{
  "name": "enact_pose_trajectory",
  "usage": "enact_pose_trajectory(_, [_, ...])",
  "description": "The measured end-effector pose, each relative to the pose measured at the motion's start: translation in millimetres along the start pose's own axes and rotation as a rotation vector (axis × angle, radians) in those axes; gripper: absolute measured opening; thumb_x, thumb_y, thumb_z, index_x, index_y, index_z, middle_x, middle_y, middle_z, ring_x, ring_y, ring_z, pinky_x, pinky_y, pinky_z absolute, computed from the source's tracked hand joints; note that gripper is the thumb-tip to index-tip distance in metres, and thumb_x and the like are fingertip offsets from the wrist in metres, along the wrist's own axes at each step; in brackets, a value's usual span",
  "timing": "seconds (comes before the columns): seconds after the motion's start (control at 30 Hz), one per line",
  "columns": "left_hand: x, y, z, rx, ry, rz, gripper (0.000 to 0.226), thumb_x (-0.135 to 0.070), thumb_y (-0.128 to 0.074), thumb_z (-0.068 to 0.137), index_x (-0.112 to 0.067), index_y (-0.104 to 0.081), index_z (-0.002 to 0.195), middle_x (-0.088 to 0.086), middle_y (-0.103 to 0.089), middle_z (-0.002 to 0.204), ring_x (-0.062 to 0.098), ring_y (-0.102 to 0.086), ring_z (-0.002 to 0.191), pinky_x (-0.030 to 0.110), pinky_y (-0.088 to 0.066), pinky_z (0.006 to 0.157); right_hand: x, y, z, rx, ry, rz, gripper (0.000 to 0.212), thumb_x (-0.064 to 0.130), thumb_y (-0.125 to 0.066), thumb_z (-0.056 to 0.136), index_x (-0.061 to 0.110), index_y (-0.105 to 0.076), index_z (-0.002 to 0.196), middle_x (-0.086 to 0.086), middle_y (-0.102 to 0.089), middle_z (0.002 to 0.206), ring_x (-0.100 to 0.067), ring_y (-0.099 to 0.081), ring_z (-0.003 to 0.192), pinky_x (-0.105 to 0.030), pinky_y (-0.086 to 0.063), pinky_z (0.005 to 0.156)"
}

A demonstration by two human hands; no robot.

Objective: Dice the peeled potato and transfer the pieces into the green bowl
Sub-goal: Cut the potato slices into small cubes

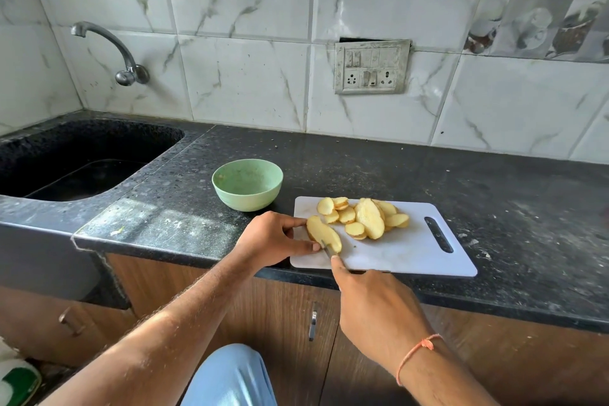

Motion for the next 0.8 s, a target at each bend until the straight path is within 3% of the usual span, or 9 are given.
enact_pose_trajectory(0.17, [0,-1,-1,-0.003,0.015,-0.014,0.054,-0.061,-0.087,0.075,-0.053,-0.070,0.126,-0.017,-0.045,0.051,0.003,-0.043,0.050,0.017,-0.030,0.048,-5,2,-12,0.002,-0.027,0.034,0.064,0.014,-0.039,0.103,0.028,-0.021,0.162,0.004,-0.050,0.072,-0.017,-0.049,0.065,-0.035,-0.043,0.059])
enact_pose_trajectory(0.4, [5,-8,-8,-0.098,-0.006,-0.010,0.042,-0.068,-0.085,0.073,-0.055,-0.075,0.112,-0.010,-0.049,0.057,0.004,-0.043,0.051,0.022,-0.030,0.050,-5,12,-11,-0.073,-0.063,0.128,0.056,0.020,-0.041,0.104,0.032,-0.035,0.158,0.002,-0.070,0.088,-0.018,-0.065,0.082,-0.032,-0.054,0.068])
enact_pose_trajectory(0.57, [6,-9,-8,-0.097,-0.007,-0.029,0.041,-0.068,-0.085,0.073,-0.056,-0.075,0.111,-0.011,-0.049,0.057,0.004,-0.043,0.050,0.021,-0.030,0.049,-4,24,-2,-0.080,-0.027,0.093,0.048,0.024,-0.043,0.106,0.030,-0.045,0.153,-0.002,-0.073,0.102,-0.020,-0.068,0.091,-0.033,-0.059,0.072])
enact_pose_trajectory(0.8, [10,-7,-4,-0.098,-0.025,-0.007,0.036,-0.066,-0.083,0.076,-0.058,-0.075,0.110,-0.003,-0.057,0.063,0.005,-0.046,0.053,0.020,-0.033,0.050,-10,37,-9,-0.105,-0.027,0.105,0.040,0.031,-0.038,0.108,0.033,-0.050,0.147,0.002,-0.070,0.098,-0.018,-0.064,0.089,-0.029,-0.048,0.065])
Point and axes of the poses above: each hand's wrist, its own z-axis towards the middle knuckle, its own y-axis out of the back of the hand, x = y × z, the point moved 1 cm from there along z, towards the middle knuckle
